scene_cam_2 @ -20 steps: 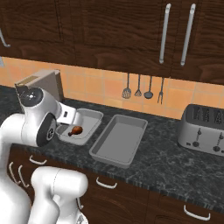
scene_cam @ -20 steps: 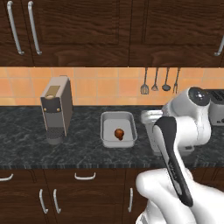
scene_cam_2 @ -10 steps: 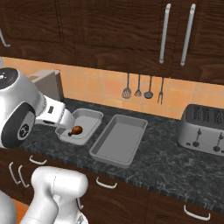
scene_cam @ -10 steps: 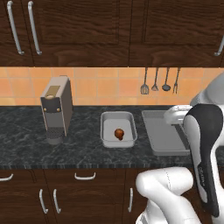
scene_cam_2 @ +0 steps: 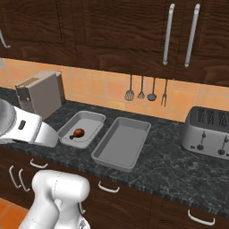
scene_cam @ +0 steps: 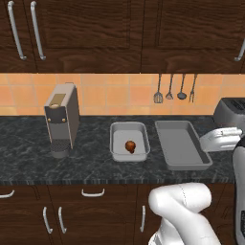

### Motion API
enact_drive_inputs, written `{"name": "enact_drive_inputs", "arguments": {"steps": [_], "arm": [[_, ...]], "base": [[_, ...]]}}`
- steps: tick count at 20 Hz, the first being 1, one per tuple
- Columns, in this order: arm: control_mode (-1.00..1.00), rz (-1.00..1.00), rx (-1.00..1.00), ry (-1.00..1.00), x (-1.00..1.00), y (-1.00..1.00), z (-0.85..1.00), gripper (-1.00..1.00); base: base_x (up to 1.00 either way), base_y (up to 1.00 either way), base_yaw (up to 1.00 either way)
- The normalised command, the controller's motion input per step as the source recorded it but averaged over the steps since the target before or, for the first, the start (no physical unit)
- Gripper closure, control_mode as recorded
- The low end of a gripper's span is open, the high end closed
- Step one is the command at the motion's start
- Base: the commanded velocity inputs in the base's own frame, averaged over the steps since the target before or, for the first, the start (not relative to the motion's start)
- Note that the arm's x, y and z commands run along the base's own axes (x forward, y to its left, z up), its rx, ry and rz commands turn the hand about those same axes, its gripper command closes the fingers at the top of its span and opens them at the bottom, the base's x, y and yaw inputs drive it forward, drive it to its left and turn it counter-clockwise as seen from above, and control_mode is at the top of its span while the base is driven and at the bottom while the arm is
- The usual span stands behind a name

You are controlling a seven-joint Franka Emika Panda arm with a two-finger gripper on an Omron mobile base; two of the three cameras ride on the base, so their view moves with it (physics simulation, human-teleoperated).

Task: Place one corn and one chicken drumstick in each tupperware on the nearby counter, to pack two identical lunches.

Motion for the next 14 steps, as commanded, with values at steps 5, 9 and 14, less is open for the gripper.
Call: {"name": "enact_drive_inputs", "arguments": {"steps": [5,9,14], "arm": [[-1.0,0.04,0.0,0.0,-0.31,0.0,0.58,-1.0],[-1.0,0.0,0.0,0.13,-0.16,0.03,0.47,-1.0],[-1.0,-0.08,0.0,0.13,-0.19,0.12,0.18,-1.0]], "base": [[0.0,0.0,0.0],[0.0,0.0,0.0],[0.0,0.0,0.0]]}}
